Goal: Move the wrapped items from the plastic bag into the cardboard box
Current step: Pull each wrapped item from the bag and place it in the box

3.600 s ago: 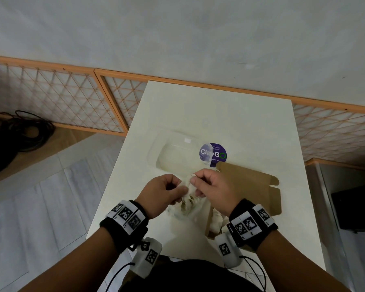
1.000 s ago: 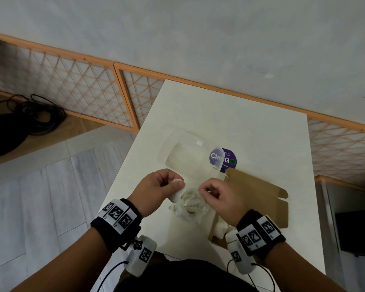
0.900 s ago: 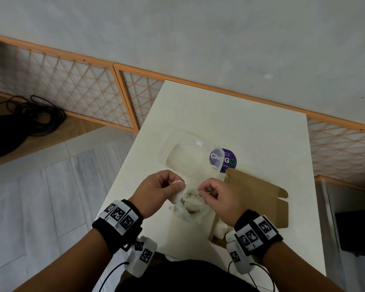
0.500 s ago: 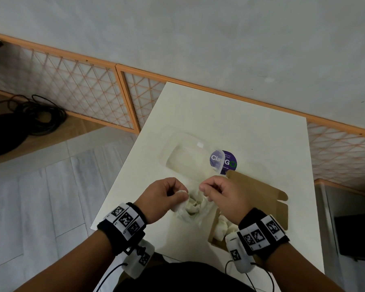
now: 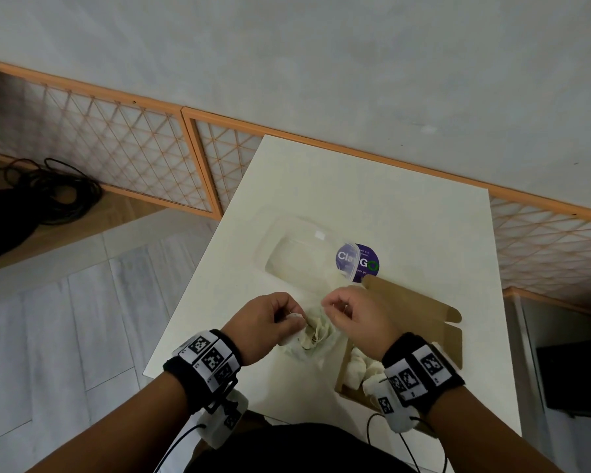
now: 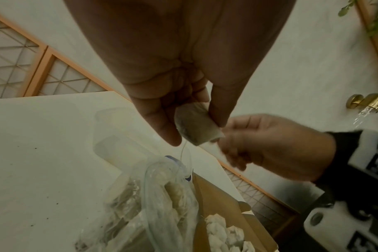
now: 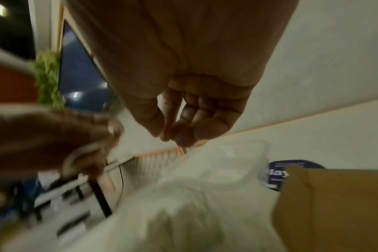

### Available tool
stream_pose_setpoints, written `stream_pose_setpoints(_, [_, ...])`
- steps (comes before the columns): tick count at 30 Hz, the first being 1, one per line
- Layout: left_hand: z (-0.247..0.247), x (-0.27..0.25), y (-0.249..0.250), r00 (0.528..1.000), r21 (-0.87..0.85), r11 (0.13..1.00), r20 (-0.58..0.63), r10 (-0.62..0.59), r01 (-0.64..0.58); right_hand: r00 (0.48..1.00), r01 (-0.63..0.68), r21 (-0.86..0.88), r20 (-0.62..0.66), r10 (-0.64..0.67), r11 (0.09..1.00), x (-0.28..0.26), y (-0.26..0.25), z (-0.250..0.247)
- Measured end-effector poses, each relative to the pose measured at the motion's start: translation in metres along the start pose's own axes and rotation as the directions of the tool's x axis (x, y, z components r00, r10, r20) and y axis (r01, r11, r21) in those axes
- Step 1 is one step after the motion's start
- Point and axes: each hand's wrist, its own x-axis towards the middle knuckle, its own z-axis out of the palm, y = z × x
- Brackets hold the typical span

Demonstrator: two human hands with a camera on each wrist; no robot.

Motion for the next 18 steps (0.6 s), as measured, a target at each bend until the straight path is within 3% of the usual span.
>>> stream_pose_setpoints(3, [-0.002, -0.004, -0.003, 1.0, 0.01, 1.0, -0.011, -0.005, 0.005, 0.988, 0.063, -0.349, 0.155, -0.009, 0.935, -0.003, 0.027, 0.026])
stream_pose_setpoints(6, [-0.004, -0.01, -0.005, 1.0, 0.02, 1.0, -0.024, -0.015, 0.016, 0.968, 0.131, -0.507, 0.252, 0.002, 0.852, -0.007, 0.033, 0.046])
stream_pose_setpoints(9, [-0.005, -0.013, -0.008, 0.999, 0.017, 0.999, -0.031, -0.027, 0.028, 0.968, 0.148, -0.608, 0.251, 0.012, 0.78, -0.003, 0.042, 0.062])
stream_pose_setpoints(13, [-0.005, -0.016, -0.008, 0.999, 0.018, 0.999, -0.045, -0.027, 0.028, 0.985, 0.069, -0.559, 0.17, 0.033, 0.826, 0.0, 0.043, 0.06])
stream_pose_setpoints(18, [-0.007, -0.017, -0.007, 0.998, 0.011, 1.0, -0.053, -0.022, 0.023, 1.0, 0.01, -0.233, -0.017, -0.014, 0.972, -0.007, 0.02, 0.024])
